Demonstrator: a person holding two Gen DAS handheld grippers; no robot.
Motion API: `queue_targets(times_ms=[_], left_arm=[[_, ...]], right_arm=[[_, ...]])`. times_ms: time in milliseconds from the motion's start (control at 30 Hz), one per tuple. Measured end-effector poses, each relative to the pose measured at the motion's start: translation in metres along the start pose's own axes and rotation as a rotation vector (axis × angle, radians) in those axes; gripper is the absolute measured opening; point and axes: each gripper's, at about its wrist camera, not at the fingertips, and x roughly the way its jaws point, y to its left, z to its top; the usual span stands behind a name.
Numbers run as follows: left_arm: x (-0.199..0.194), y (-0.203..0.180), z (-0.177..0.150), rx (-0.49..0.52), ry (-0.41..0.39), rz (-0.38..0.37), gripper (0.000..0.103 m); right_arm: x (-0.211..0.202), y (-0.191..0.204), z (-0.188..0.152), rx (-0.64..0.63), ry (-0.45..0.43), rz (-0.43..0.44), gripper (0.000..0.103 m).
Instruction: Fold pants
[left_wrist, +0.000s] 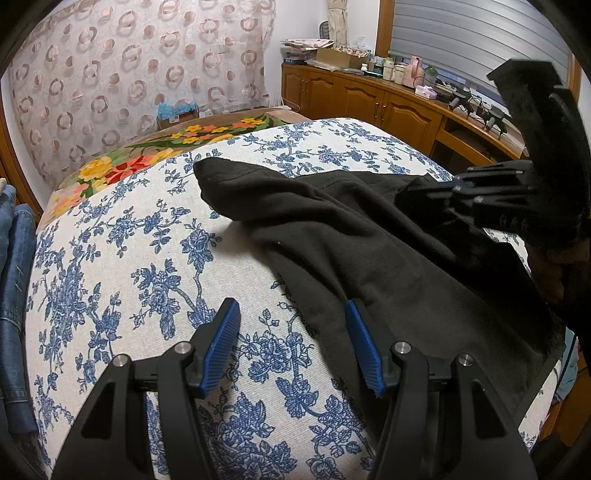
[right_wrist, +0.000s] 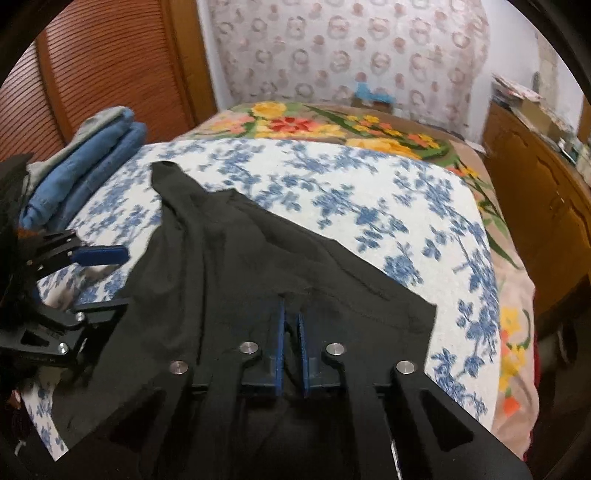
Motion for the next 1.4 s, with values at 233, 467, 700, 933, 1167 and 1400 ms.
queue_targets(times_ms=[233,467,700,933,1167,1400], left_arm=[[-0.01,0.004,0.0,-0.018,-0.05,0.01,0.059],[-0.012,0.007,0.0,-0.017,-0.053,0.011,0.059],[-0.014,0.009,0.003,-0.029,-0.063,-0.006,0.059],[-0.014,0.014,0.021,-0.034,-0.067,-0.031,0.059],[0.012,0.019,0.047,-0.043,-0.035,-0.059,0.041],[0.037,0.025,0.059,-0.069,0.009,-0.052,0.039]], right_arm=[[-0.036,-0.014,0.006,0.028,-0.175,-0.049,0.001],[-0.018,-0.046,-0.01,0.084,-0.078,-0.16,0.001],[-0.023,-0.045,-0.011,0.077,-0.101,-0.214,0.001],[-0.017,-0.047,-0.011,0.076,-0.087,-0.229,0.001],[-0.01,-0.048,-0.012,0.088,-0.055,-0.222,0.001],[-0.006,-0.046,-0.011,0.081,-0.038,-0.231,0.001]])
